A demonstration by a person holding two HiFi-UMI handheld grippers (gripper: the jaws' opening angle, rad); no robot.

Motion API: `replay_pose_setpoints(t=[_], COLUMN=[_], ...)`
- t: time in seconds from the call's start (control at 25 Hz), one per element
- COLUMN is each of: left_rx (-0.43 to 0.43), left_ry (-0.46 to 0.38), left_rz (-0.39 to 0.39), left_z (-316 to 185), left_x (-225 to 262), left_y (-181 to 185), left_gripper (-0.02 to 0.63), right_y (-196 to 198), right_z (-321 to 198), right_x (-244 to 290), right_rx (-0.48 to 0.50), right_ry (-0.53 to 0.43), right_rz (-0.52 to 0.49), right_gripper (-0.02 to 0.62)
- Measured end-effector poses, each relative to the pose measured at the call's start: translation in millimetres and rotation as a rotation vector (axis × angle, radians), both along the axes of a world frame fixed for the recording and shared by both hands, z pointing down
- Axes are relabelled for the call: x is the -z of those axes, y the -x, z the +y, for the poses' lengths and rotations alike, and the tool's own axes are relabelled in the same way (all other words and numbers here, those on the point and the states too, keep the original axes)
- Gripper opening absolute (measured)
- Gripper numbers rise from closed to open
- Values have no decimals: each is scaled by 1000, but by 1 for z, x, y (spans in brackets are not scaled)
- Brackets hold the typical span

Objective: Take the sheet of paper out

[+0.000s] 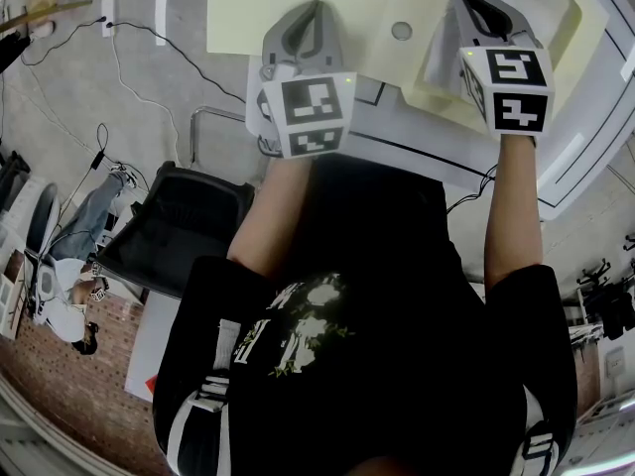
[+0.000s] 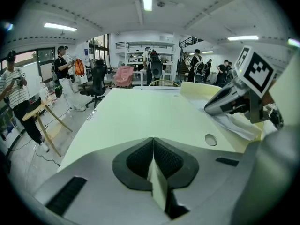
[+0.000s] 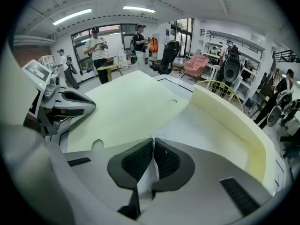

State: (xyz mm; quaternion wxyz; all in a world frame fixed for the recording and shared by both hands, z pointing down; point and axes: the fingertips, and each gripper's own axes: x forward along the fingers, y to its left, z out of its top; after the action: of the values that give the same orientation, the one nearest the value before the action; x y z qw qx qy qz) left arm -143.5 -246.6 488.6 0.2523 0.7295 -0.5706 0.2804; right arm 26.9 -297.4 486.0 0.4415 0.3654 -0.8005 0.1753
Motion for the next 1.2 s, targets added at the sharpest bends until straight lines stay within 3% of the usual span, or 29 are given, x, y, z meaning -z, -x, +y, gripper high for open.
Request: replay_pose_setpoints(t=[0.28,0.64,1.2], left_rx=[-7,-4,37], left_ry=[1,26,29], left_rz=[7,83,84], left_z=[-1,1,6], left_x=[0,-1,0], left_y=[0,3,44], left_gripper=[3,3,3], right_y=[8,40,82], right_z=[-2,-2,-10], right_x=[8,15,14], right_rx=[-1,25,49], right_ry=[-29,-44,-55], right_rz=[-23,-83,-100], right_gripper=[6,6,6])
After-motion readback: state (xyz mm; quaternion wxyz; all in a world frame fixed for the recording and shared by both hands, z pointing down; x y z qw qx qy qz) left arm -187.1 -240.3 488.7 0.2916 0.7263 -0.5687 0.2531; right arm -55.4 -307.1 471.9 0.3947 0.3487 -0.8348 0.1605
